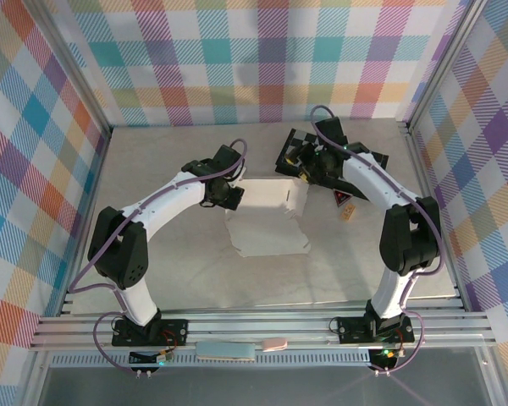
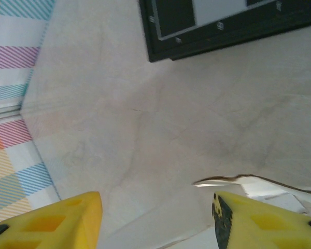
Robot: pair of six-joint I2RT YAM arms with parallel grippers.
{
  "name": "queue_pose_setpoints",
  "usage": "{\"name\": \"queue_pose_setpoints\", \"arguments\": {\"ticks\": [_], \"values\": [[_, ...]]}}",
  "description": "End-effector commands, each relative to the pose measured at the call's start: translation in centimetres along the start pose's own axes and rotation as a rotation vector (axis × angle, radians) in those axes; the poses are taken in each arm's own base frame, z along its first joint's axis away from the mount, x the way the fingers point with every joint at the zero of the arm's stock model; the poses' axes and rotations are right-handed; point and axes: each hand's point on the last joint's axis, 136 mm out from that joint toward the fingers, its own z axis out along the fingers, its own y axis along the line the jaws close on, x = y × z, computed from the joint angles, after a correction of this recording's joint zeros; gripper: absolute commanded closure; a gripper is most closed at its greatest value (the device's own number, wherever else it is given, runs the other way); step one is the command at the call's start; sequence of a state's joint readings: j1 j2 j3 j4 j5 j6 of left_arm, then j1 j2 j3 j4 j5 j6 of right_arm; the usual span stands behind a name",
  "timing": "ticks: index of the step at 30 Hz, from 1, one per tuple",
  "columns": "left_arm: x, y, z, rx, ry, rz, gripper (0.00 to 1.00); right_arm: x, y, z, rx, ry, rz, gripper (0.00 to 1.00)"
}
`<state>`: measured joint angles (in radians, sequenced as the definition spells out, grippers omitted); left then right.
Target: Fold the paper box
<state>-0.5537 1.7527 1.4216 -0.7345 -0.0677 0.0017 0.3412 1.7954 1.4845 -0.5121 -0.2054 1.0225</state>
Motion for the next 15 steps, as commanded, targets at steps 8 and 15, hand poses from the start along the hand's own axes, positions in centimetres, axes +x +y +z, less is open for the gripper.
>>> {"name": "queue_pose_setpoints", "arguments": {"ticks": [8,15], "values": [[-0.2,0.1,0.1,0.006,0.013,0.013,1.0,2.5,-1.2,1.4,-0.011,0.078,-0.001,0.5],[-0.1,0.1,0.1,0.005,0.01,0.021,1.0,2.7,-0.1,2.0,-0.039,0.098,0.006,0.61]]}}
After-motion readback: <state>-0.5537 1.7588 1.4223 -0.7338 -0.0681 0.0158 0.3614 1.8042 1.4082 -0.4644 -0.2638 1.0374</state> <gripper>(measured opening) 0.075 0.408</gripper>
